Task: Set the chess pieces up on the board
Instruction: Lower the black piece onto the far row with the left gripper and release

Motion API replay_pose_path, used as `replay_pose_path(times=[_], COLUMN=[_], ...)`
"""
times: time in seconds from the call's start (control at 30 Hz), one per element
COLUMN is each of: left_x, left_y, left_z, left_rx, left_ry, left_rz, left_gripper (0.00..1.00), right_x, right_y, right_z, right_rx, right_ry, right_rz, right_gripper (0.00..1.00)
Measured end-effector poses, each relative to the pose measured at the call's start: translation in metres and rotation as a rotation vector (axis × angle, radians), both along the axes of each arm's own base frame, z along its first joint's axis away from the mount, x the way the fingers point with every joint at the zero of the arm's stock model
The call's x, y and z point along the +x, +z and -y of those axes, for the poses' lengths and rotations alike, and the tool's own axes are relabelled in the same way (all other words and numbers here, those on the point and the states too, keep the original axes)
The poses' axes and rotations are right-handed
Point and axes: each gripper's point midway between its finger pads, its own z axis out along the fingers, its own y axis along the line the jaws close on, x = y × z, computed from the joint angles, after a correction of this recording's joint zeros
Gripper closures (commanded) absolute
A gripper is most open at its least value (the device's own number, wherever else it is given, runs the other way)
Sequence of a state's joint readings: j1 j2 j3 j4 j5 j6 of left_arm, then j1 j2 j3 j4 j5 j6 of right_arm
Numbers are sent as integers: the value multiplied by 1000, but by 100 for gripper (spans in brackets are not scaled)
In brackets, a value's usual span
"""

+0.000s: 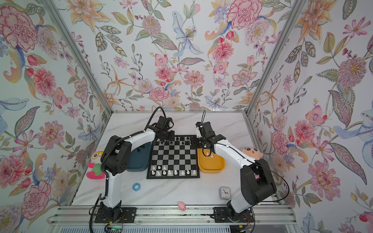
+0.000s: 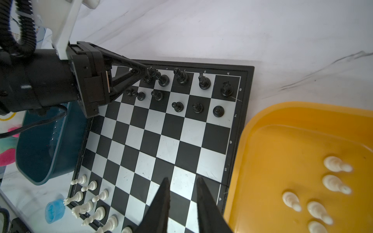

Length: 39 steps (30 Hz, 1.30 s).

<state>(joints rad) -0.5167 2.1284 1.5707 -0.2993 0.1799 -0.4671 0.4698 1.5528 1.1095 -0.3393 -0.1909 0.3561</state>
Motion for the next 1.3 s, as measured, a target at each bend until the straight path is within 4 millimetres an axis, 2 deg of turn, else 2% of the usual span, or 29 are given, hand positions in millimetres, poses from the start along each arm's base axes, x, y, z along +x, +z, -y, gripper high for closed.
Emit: replay_pose_path(times=[1.3], left_x=[-2], left_y=[-5], left_z=[-2], left_rx=[17], left_ry=[-6], left_rz=[-12], left_gripper=[56], right_x=[-3], right_y=[-4], right_z=[1], right_rx=[-5], right_ry=[0], right_rz=[-10], right_gripper=[74])
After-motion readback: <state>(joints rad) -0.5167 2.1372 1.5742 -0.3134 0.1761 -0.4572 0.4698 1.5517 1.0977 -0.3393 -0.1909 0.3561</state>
